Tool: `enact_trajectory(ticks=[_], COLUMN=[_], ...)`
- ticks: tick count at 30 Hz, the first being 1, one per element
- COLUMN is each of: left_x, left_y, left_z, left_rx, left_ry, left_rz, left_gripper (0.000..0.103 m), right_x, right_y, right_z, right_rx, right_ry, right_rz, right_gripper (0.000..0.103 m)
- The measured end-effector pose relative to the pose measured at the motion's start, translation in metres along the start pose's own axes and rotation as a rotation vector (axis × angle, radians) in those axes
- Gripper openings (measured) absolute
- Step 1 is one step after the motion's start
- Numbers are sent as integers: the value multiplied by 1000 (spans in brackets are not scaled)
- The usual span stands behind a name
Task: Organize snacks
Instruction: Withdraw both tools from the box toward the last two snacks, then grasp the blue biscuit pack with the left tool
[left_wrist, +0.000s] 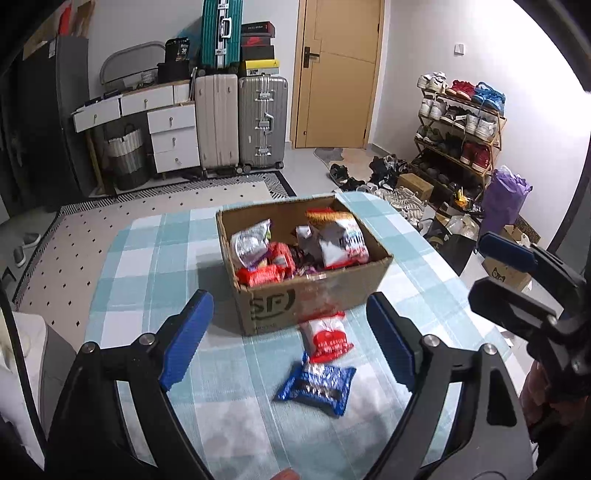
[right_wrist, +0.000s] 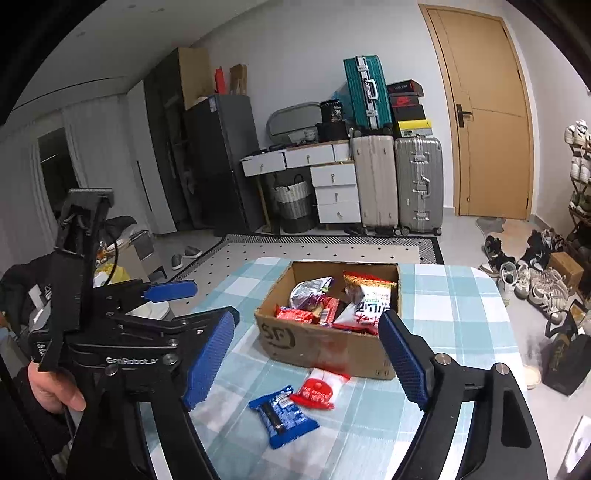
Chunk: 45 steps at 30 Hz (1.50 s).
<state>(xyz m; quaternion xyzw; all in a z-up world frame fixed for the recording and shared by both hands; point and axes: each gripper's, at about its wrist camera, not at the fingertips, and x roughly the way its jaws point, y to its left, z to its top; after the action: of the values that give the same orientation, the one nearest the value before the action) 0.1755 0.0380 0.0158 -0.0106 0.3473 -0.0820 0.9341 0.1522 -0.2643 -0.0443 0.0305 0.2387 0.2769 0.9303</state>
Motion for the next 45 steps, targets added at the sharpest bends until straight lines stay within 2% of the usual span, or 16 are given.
enact_trajectory(ticks=[3, 8, 11, 17, 22, 28, 37, 45], left_x=[-1, -1, 2, 20, 42, 71, 123, 160], left_y=[-1, -5, -4, -7, -3, -6, -8, -17], left_z=[-11, -28, -35, -54, -69, -84, -100, -106], left_rx=[-31, -47, -49, -23, -32, 15, 35, 88], left_ry=[27, 33, 28, 60, 108, 150, 260, 317], left_rz=[-35, -28, -6, 23, -1, -17, -34, -43], left_gripper=[88, 93, 101, 102, 102, 102, 102, 102], right_x=[-7, -7, -6, 1, 8, 15, 24, 30], right_y=[7, 10, 9, 0, -8, -20, -38, -48], right_z=[-11, -20, -29, -49, -63, -79, -96, -105], right_rx=[-10, -10, 9, 44, 64, 102, 161, 190], right_ry=[-5, -9, -4, 21, 41, 70, 106, 123], right_rz=[3, 12, 10, -4, -32, -44, -56, -49], right_gripper=[86, 90, 90, 92, 98, 100, 101, 101])
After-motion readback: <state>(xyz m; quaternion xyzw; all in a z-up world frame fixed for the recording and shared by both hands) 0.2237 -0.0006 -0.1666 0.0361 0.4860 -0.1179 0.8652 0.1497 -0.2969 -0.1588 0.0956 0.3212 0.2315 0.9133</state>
